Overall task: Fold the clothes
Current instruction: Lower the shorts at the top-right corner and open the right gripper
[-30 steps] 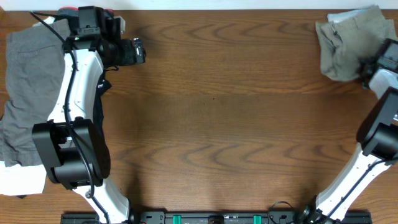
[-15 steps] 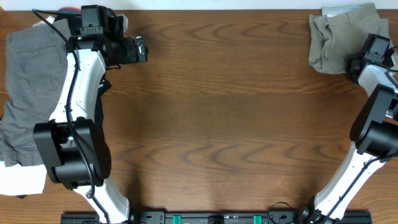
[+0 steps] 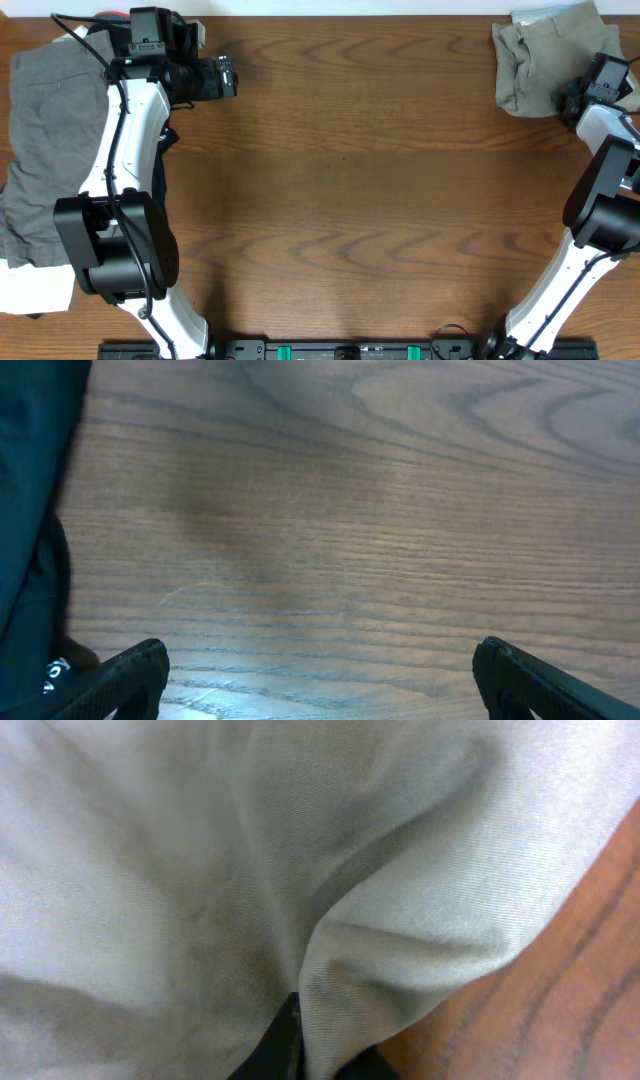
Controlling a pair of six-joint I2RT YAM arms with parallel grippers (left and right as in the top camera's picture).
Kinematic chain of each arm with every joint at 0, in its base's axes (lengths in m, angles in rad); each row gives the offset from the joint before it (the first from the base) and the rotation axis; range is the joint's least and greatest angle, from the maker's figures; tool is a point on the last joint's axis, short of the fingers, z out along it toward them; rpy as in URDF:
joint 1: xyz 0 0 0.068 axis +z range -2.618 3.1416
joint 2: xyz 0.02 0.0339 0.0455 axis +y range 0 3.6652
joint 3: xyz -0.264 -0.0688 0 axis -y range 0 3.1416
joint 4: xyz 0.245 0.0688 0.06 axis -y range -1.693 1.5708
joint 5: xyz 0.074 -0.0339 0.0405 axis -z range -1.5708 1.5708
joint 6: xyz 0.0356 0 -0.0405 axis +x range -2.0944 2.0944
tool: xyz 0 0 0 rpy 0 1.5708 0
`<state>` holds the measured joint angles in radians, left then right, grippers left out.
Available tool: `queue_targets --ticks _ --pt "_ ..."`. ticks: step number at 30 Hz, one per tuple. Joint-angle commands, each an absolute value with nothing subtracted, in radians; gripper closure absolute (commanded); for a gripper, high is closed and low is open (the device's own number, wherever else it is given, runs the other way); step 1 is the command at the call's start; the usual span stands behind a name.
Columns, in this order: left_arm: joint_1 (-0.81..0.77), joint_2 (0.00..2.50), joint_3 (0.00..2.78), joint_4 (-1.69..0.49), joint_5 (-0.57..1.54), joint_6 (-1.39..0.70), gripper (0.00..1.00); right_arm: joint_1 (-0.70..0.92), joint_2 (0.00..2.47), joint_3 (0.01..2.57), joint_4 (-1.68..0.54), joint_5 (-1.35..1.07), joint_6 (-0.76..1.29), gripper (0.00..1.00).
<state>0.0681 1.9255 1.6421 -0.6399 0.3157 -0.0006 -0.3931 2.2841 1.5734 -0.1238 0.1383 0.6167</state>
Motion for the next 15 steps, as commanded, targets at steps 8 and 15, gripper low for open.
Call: queue_targets --ticks 8,15 --pt "0.068 1.942 1.627 -0.624 0.324 -0.001 0.02 -0.403 2.287 1.567 -0.165 0.115 0.586 0.16" --pt "0.068 1.942 1.627 -0.624 0.324 -0.001 0.02 -0.412 2.151 1.567 -0.263 0.096 0.537 0.05"
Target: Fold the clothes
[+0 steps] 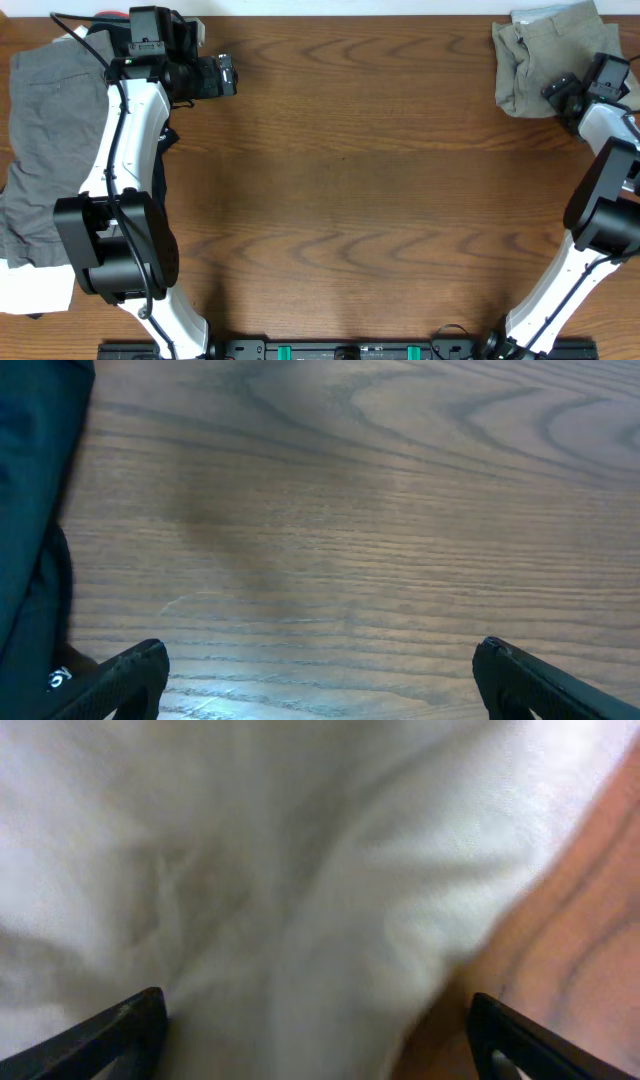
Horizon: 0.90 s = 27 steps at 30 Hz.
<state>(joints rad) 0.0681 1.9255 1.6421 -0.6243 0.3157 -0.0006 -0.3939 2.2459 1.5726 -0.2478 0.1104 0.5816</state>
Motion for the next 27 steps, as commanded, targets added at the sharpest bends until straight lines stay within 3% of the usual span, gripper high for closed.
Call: queue_targets --ticks 1,8,15,27 --pt "0.068 1.942 1.627 -0.624 0.325 -0.002 0.02 -0.412 2.115 1.567 -0.284 0.096 0.521 0.05" --pt "0.068 1.938 1.627 -0.635 0.334 -0.003 0.02 -0.412 1.854 1.567 -0.438 -0.078 0.387 0.05" --pt "0.060 1.851 1.627 -0.648 0.359 -0.001 0.02 -0.412 1.578 1.567 -0.564 -0.455 0.022 0.01" --pt "0.060 1.565 1.627 -0.791 0.359 -0.002 0.02 -0.412 1.185 1.567 -0.799 -0.410 -0.122 0.01"
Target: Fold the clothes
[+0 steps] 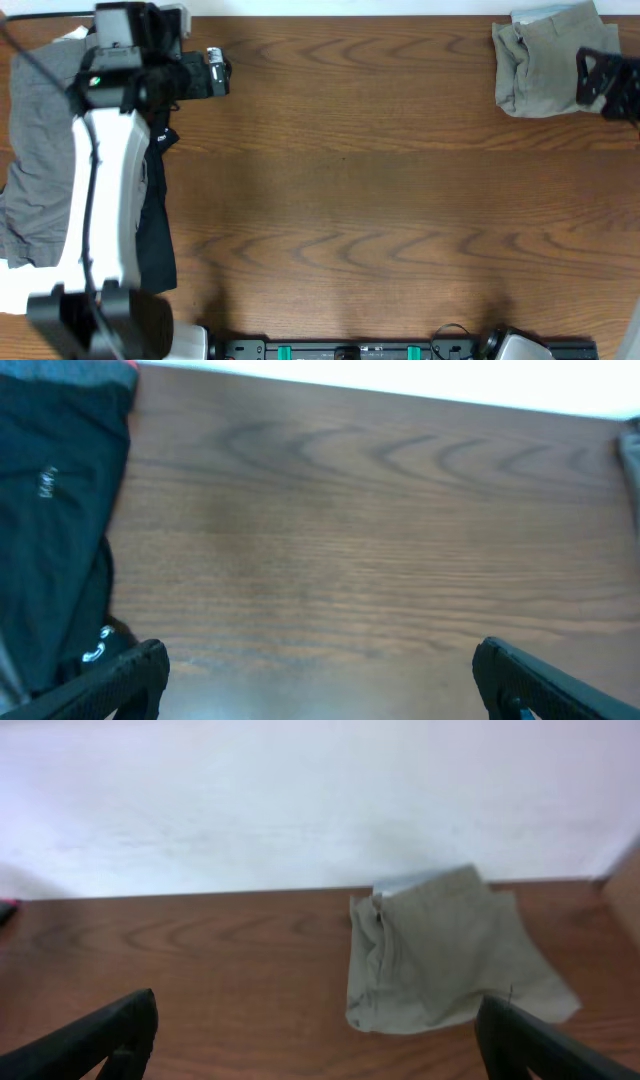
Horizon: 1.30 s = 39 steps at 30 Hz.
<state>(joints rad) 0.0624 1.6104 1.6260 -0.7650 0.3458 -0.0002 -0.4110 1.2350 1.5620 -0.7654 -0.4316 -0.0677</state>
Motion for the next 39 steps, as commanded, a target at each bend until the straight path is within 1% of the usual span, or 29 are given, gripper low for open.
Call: queue_targets --ticks 1,4,11,26,30,33,36,39 --pt "0.060 1.539 1.627 -0.806 0.359 -0.002 0.02 -0.412 1.161 1.567 -0.825 -0.379 -0.122 0.01" --pt "0.060 1.468 1.627 -0.823 0.358 -0.002 0.02 -0.412 1.106 1.567 -0.897 -0.294 -0.121 0.01" --pt "0.060 1.360 1.627 -0.827 0.355 -0.002 0.02 -0.412 1.056 1.567 -0.971 -0.284 -0.121 0.01" --pt "0.060 1.352 1.627 -0.827 0.355 -0.002 0.02 -0.412 1.066 1.567 -1.135 -0.284 -0.121 0.01" --pt "0.060 1.349 1.627 -0.864 0.355 -0.001 0.02 -0.412 1.066 1.567 -1.166 -0.284 -0.121 0.01" --pt "0.047 1.337 1.617 -0.871 0.300 0.009 0.02 -0.412 1.066 1.567 -1.171 -0.284 -0.121 0.01" --pt "0.036 1.290 1.547 -0.805 0.240 0.010 0.02 -0.412 1.066 1.567 -1.171 -0.284 -0.121 0.01" --pt "0.034 1.185 1.378 -0.624 0.239 0.009 0.02 -0.412 1.066 1.567 -1.171 -0.284 -0.121 0.01"
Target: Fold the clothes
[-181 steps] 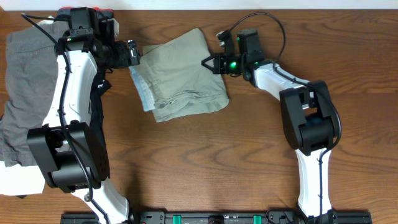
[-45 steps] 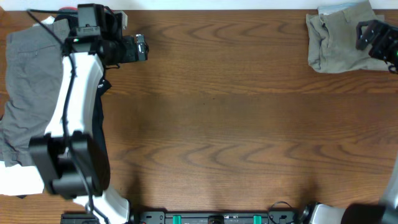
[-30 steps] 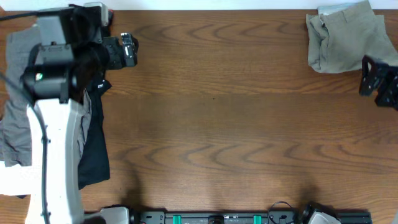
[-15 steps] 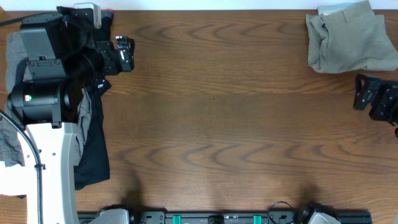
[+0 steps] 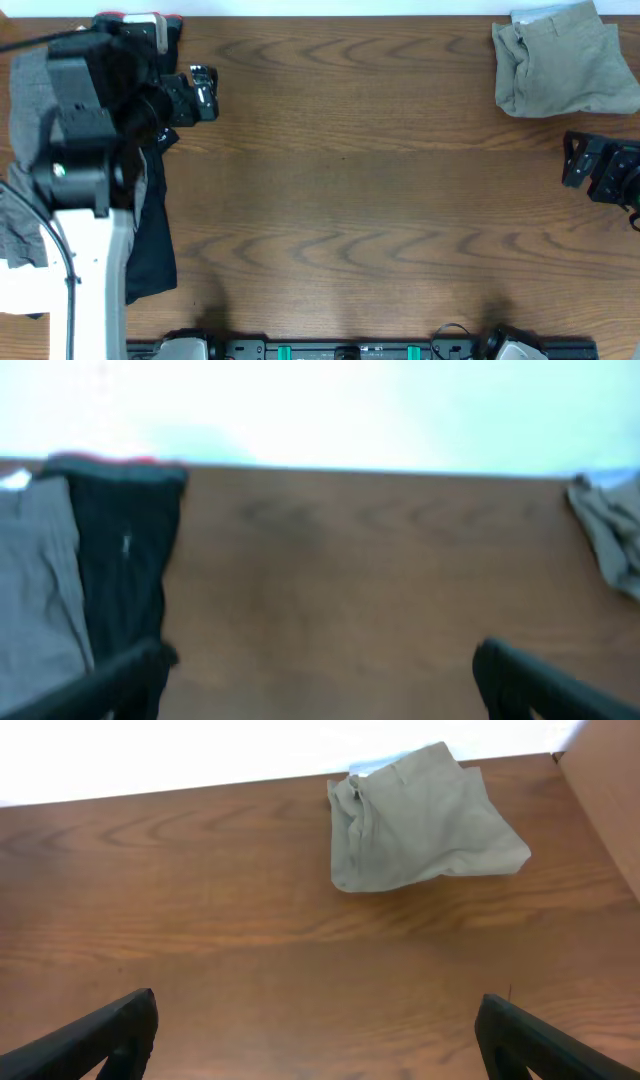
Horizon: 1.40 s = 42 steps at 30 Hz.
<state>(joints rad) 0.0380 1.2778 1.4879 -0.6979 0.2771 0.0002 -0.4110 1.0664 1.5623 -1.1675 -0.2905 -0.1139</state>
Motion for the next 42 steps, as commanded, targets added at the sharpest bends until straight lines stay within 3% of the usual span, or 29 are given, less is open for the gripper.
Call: queue_targets --ticks 1,10,27,35,42 --pt "0.034 1.142 1.309 -0.548 0.239 0.005 0.02 -0.412 1.066 1.567 -1.171 -0.284 -0.121 0.01" --pt "0.034 0.746 0.715 -0.040 0.239 0.005 0.02 -0.412 1.066 1.567 -1.171 -0.284 -0.121 0.01" --pt "0.034 0.258 0.069 0.266 0.167 0.006 0.02 -0.412 1.066 1.567 -1.171 -0.284 -0.121 0.01" --pt "0.068 0.211 0.004 0.212 0.163 0.015 0.02 -0.412 1.066 1.567 -1.171 -0.284 -0.121 0.01" --pt "0.105 0.152 0.004 -0.020 0.163 0.022 0.02 -0.412 1.066 1.567 -1.171 -0.284 -0.121 0.01"
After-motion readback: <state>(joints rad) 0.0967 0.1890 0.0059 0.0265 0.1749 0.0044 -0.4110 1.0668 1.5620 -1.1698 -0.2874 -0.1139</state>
